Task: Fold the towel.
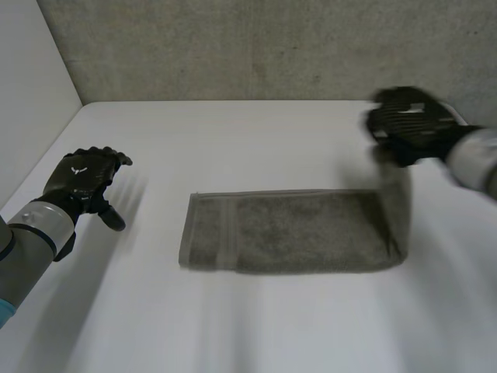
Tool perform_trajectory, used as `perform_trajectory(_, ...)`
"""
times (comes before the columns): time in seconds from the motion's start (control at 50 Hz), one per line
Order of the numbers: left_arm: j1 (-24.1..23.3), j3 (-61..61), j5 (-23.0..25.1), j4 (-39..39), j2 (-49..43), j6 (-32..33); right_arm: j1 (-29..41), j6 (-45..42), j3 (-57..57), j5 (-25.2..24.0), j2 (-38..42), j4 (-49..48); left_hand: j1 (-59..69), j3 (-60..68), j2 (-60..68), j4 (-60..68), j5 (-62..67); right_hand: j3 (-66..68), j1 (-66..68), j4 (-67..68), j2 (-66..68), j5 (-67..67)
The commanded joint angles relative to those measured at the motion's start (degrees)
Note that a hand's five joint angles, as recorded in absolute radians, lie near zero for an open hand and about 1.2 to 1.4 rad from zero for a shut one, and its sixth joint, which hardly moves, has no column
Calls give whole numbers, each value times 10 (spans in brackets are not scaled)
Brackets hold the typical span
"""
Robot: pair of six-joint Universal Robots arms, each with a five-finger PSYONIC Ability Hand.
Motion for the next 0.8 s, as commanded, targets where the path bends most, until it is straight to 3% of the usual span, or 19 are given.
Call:
perform_trajectory(0.02,0,-1,-2,11,-3,1,246,12,-62,95,103,-39,-58,-30,-38,-34,-24,-25,42,-44,42,36)
perform_trajectory(0.18,2,0,-2,13,-5,1,355,11,-123,127,228,-45,-58,-30,-38,-34,-24,-25,42,-44,42,36)
perform_trajectory(0.22,2,-1,-2,13,-5,1,367,10,-129,144,243,-55,-58,-30,-38,-34,-24,-25,-110,-44,-109,-116)
perform_trajectory(0.26,2,-1,-2,13,-6,1,368,13,-126,152,243,-64,-58,-30,-38,-34,-24,-25,-130,-44,-130,-137)
perform_trajectory(0.28,1,-1,-3,13,-6,1,369,14,-120,159,240,-74,-58,-30,-38,-34,-24,-25,-274,-44,-273,-280)
perform_trajectory(0.3,-1,-1,-3,13,-6,1,369,14,-120,159,240,-75,-58,-30,-38,-34,-24,-25,-275,-44,-275,-282)
perform_trajectory(0.32,-1,-1,-3,13,-6,1,366,15,-113,167,233,-79,-58,-30,-38,-34,-24,-25,-570,-44,-570,-577)
perform_trajectory(0.34,-4,-1,-3,13,-5,1,366,15,-113,167,233,-79,-58,-30,-38,-34,-24,-25,-573,-44,-573,-579)
perform_trajectory(0.36,-8,-1,-3,13,-5,1,365,16,-102,174,220,-79,-58,-30,-38,-34,-24,-25,-658,-44,-658,-664)
perform_trajectory(0.46,-17,2,-2,11,10,0,341,42,-38,176,148,-78,-58,-30,-38,-34,-24,-25,-658,-44,-658,-664)
perform_trajectory(0.58,-62,11,1,9,33,-10,235,79,73,167,48,-82,-58,-30,-38,-34,-24,-25,-658,-44,-658,-664)
perform_trajectory(0.7,-143,26,8,5,37,-43,129,88,185,110,-22,-86,-58,-30,-38,-34,-24,-25,-658,-44,-658,-664)
perform_trajectory(0.74,-195,32,22,6,32,-40,108,88,207,93,-27,-86,-47,-30,-26,-34,-12,-25,-658,-44,-658,-664)
perform_trajectory(0.8,-212,30,33,6,31,-38,72,88,238,67,-34,-87,-41,-30,-21,-34,-7,-25,-658,-44,-658,-664)
